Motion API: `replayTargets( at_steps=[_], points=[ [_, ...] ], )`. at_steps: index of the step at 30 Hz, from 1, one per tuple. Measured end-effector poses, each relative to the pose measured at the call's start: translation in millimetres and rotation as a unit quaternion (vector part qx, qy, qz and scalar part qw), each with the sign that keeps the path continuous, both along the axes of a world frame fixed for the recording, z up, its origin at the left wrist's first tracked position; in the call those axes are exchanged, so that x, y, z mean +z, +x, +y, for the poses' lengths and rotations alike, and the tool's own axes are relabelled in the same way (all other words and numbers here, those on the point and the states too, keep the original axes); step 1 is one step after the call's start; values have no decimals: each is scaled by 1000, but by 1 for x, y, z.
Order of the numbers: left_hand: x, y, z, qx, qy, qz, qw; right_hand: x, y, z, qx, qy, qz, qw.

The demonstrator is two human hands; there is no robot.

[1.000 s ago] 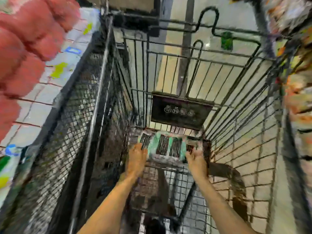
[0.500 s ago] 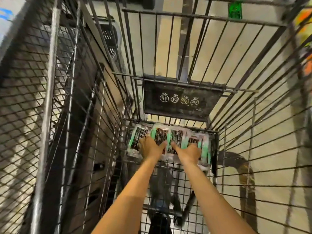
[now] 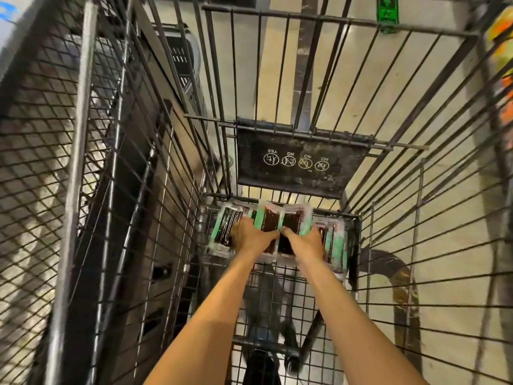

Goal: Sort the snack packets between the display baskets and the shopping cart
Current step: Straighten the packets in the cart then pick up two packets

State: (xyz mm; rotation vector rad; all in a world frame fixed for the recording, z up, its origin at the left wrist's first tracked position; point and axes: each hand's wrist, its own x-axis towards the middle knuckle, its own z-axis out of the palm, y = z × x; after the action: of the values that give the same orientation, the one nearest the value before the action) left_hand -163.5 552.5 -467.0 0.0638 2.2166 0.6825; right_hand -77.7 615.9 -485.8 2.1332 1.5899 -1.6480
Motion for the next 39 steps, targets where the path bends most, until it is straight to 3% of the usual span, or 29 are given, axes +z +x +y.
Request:
replayTargets(
  at_steps=[6, 12, 16, 21, 26, 31, 35, 39],
  points=[
    [1, 9, -3, 16, 50, -50, 997, 3, 8, 1, 28, 3, 11, 1000],
    [19, -6, -20, 74, 120, -189, 972, 35, 28, 4, 13, -101, 167, 981],
    [49, -12, -40, 73, 174, -219, 957, 66, 39, 1, 0, -159, 257, 953],
    [106, -16, -84, 182, 236, -174, 939, 117, 53, -7, -75, -194, 300, 931],
    [190, -4, -142, 172, 292, -133, 932, 190, 48, -42, -43, -233, 346, 908],
    [293, 22, -222, 180, 339, -72, 920, 286, 25, -102, 95, -169, 388, 901],
    [380, 40, -304, 236, 357, 57, 902, 370, 5, -164, 227, -167, 448, 848],
    [459, 61, -388, 337, 387, 150, 845, 456, -22, -237, 384, -153, 460, 786]
  ],
)
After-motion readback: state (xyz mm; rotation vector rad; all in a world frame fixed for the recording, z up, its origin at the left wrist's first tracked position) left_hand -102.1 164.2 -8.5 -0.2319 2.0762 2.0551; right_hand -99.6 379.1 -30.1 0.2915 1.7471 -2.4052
